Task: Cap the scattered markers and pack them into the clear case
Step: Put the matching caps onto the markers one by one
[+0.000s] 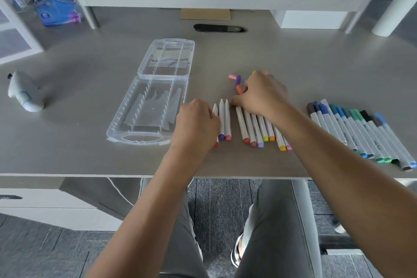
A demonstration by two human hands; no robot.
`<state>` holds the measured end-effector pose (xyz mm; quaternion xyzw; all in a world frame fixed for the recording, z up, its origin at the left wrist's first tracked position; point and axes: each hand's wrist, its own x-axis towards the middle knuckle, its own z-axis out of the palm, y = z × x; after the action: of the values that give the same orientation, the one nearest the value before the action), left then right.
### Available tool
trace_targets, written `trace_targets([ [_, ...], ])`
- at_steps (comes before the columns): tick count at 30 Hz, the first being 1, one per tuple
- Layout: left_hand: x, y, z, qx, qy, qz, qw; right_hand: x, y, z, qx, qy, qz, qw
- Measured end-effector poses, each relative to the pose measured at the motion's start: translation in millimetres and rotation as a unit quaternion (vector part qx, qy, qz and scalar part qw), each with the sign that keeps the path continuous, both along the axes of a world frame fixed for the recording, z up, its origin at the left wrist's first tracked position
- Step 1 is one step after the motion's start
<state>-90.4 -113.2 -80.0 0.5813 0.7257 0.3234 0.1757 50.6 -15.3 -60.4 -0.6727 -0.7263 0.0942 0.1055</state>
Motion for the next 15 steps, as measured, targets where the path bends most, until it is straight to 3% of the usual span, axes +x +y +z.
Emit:
trace_targets([
  [4,2,-3,3,0.047,-0.007,0.021,0.999,-1,-1,4,-0.022,0.083,-0.020,0.996],
  [6,8,-7,10,0.082,-0.043,0.024,0.995,2,-3,9,-0.050,0.206,-0.021,0.977],
  [9,18,-5,15,0.053,-0.166,-0.010,0.985,10,-7,17,-0.092,0.368,-0.047,0.924],
  [13,29,1,14,0.003,-0.236,-0.057,0.970,18,-15,26,-0.158,0.441,-0.047,0.882],
  [15,32,1,14,-0.011,-0.246,-0.072,0.967,24,-15,28,-0.166,0.426,-0.033,0.889],
])
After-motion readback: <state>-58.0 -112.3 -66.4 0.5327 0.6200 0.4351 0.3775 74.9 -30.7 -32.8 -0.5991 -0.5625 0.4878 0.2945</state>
